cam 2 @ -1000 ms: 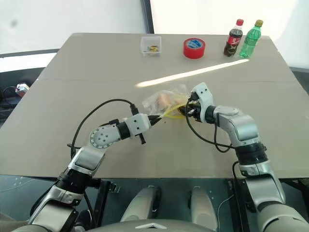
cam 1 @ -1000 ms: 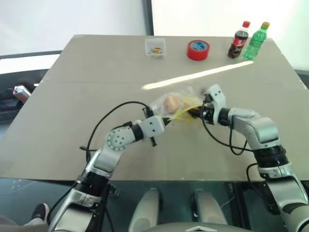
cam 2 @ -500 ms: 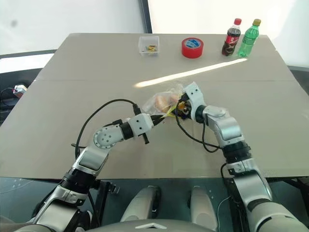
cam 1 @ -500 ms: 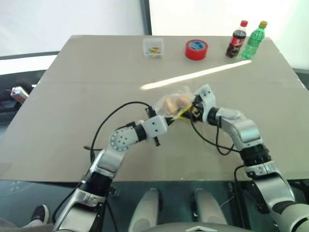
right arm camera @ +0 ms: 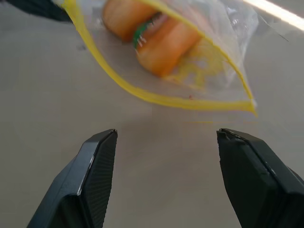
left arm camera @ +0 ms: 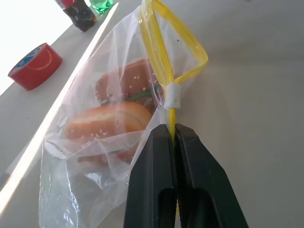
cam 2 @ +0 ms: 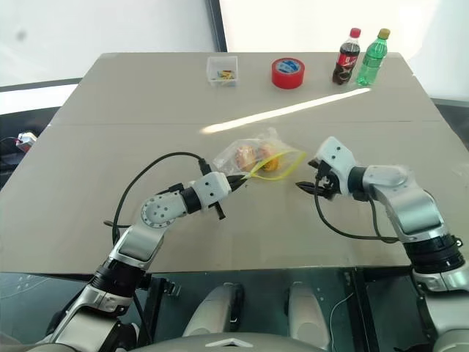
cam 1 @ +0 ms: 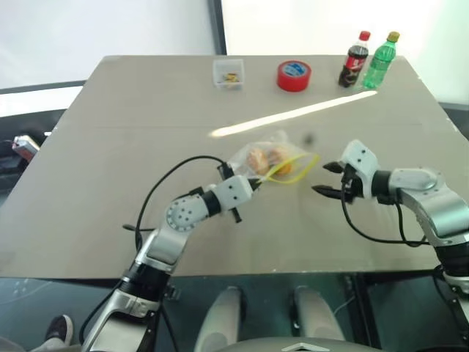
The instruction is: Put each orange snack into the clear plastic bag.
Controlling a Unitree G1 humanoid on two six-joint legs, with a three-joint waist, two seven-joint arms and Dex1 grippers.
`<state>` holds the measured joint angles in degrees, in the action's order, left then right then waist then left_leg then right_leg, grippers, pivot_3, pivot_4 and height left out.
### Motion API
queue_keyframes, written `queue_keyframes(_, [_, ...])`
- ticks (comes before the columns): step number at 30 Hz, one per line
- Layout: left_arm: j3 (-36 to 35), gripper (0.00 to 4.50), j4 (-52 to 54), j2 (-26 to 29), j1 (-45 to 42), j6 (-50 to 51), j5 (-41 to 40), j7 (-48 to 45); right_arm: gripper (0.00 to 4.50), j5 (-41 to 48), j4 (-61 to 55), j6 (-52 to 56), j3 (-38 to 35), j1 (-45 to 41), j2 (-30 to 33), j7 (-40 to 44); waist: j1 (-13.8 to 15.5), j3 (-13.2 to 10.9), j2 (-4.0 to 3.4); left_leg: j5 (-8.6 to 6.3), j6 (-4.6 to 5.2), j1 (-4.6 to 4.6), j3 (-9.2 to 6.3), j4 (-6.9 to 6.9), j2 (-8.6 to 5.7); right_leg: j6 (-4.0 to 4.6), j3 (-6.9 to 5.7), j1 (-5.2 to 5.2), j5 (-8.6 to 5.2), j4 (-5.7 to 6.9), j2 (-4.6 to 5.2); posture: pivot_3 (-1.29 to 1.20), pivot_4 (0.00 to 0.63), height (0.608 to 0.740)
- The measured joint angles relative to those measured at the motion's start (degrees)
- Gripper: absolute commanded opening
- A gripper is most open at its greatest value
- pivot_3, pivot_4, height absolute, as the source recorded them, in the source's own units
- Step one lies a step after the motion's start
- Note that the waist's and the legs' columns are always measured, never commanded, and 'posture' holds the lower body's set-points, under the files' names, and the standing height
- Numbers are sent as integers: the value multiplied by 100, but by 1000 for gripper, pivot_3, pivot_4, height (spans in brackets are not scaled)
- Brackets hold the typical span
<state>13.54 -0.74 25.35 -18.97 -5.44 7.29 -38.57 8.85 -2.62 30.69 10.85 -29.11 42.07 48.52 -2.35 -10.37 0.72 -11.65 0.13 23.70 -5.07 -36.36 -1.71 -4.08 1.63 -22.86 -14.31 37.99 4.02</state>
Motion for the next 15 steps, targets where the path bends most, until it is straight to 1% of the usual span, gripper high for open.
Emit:
queue_keyframes(2, [1, 0, -3, -12, -4, 1, -11, 0, 3413, -575, 662, -523, 223, -322, -125, -342, -5, 0, 0, 1, 0, 0, 2, 0, 0, 0, 2, -1, 0, 1, 0, 0, 150, 740])
queue_keyframes(5, [1, 0, -10, -8, -6, 3, -15, 0, 3413, -1122, 1308, -1209, 422, -672, -386, -688, 2, 0, 0, 1, -1, 2, 1, -1, -1, 1, 2, -1, 1, -1, 1, 0, 150, 740])
queue_keyframes(8, [4, 0, -11, -12, -18, 6, -15, -1, 3413, -1364, 1836, -1789, 488, -870, -759, -946, 16, 0, 0, 0, -1, 6, -2, 0, -3, 1, 2, -1, 1, -3, 2, 0, 150, 740])
queue_keyframes(10, [4, 0, -10, -11, -25, 9, -16, -2, 2899, -1361, 2038, -1987, 486, -939, -1000, -991, 30, 0, 0, 0, -1, 9, -4, 1, -4, 1, 2, -2, 1, -4, 3, 0, 150, 740])
queue_keyframes(11, [4, 0, -10, -11, -25, 10, -16, -2, 2557, -1364, 2077, -2067, 486, -950, -1025, -974, 43, 0, 0, 0, -1, 10, -4, 1, -5, 1, 2, -2, 1, -4, 3, 0, 150, 740])
queue_keyframes(12, [4, 0, -10, 0, -24, 15, -17, -2, 1968, -1372, 2090, -2162, 486, -950, -1014, -919, 57, 0, 0, 0, -1, 10, -5, 1, -5, 1, 1, -1, 1, -6, 4, 0, 150, 740])
queue_keyframes(13, [2, 0, -10, 9, -24, 19, -17, -2, 1659, -1385, 2090, -2235, 486, -949, -1002, -876, 60, 0, 0, 0, -1, 10, -5, 1, -6, 1, 1, -1, 1, -6, 4, 0, 150, 740])
queue_keyframes(14, [2, 0, -10, 10, -24, 22, -18, -2, 1225, -1408, 2090, -2277, 486, -946, -992, -853, 59, 0, 0, 0, 0, 10, -4, 1, -6, 1, 2, -1, 1, -6, 4, 0, 150, 740])
queue_keyframes(15, [2, 0, -10, 10, -24, 28, -22, -2, 895, -1440, 2090, -2348, 486, -926, -960, -836, 58, 0, 0, 0, 0, 9, -5, 1, -6, 1, 1, -1, 1, -5, 3, 0, 150, 740])
